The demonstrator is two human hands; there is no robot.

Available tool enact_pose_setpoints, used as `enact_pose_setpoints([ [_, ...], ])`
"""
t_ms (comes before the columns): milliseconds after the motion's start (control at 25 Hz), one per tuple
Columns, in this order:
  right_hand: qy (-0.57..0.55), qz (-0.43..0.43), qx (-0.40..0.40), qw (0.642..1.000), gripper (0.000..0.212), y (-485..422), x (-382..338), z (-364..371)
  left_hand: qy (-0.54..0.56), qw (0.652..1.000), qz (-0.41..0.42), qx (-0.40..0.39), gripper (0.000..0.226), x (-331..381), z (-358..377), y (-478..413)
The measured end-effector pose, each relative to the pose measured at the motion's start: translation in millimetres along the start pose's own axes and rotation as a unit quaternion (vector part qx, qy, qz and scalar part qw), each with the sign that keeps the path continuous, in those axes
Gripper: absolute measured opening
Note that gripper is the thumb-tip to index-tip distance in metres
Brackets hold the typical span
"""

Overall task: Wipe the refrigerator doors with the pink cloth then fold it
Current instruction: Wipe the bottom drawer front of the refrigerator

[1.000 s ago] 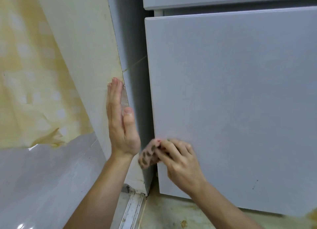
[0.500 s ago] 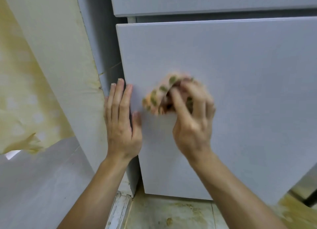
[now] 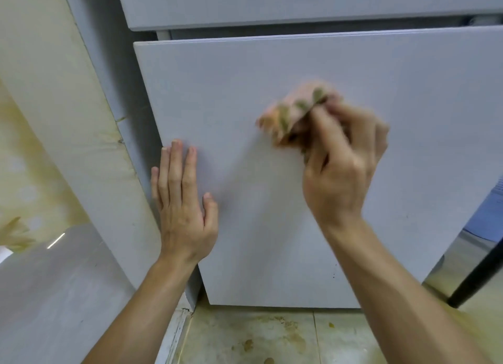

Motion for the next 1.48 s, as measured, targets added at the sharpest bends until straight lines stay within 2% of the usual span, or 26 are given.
enact_pose_setpoints([
  [80, -0.004, 0.029, 0.041, 0.999, 0.028, -29, 6, 0, -0.018, 1.000, -0.003, 0.018, 0.082, 13, 4, 0],
  [160, -0.011, 0.010, 0.016, 1.000, 0.027, -14, 1, 1, -0.023, 0.999, 0.018, 0.021, 0.083, 21, 7, -1],
  [240, -0.020, -0.053, -0.055, 0.997, 0.026, 37, -6, 2, -0.013, 0.999, 0.034, 0.013, 0.082, 20, 10, 0],
  [360, -0.025, -0.150, -0.193, 0.969, 0.036, 144, 3, -15, 0.002, 1.000, 0.031, -0.003, 0.081, 15, 9, 2],
  [440, -0.026, -0.171, -0.288, 0.942, 0.042, 195, 20, -35, -0.003, 0.999, 0.036, 0.003, 0.084, 15, 9, 3],
  [520, -0.030, -0.170, -0.335, 0.926, 0.041, 203, 34, -47, -0.008, 0.999, 0.047, 0.004, 0.086, 19, 11, 2],
  [600, -0.031, -0.150, -0.296, 0.943, 0.038, 172, 38, -48, -0.004, 0.998, 0.057, -0.006, 0.089, 27, 16, 4],
  [720, 0.030, -0.089, -0.126, 0.988, 0.026, 76, 40, -44, -0.007, 0.997, 0.072, -0.012, 0.092, 40, 24, 9],
  [840, 0.083, -0.030, -0.017, 0.996, 0.026, -4, 53, -43, -0.008, 0.997, 0.076, -0.011, 0.092, 52, 31, 12],
  [920, 0.072, -0.027, 0.003, 0.997, 0.026, -8, 56, -40, -0.002, 0.997, 0.075, -0.010, 0.091, 58, 34, 11],
  [1080, 0.058, -0.078, -0.058, 0.994, 0.026, 80, 61, -41, -0.004, 0.998, 0.066, -0.016, 0.088, 60, 37, 14],
  [1200, 0.068, -0.132, -0.182, 0.972, 0.035, 170, 75, -59, -0.005, 0.997, 0.073, -0.024, 0.084, 65, 41, 20],
  [1320, 0.058, -0.104, -0.292, 0.949, 0.056, 219, 73, -77, -0.004, 0.996, 0.081, -0.025, 0.083, 70, 46, 23],
  [1400, 0.043, -0.068, -0.308, 0.948, 0.060, 208, 71, -78, -0.001, 0.996, 0.086, -0.024, 0.084, 78, 49, 25],
  [1480, 0.024, -0.039, -0.248, 0.968, 0.045, 163, 69, -74, 0.011, 0.995, 0.090, -0.028, 0.084, 86, 52, 28],
])
Point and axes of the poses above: each hand's wrist, its own y-axis away from the middle knuckle, its own z-axis out of the palm, x = y × z, the point moved 1 cm from there along -y, towards the middle knuckle, and after that the axes turned 9 degrees about -z, right-handed, at the moved point
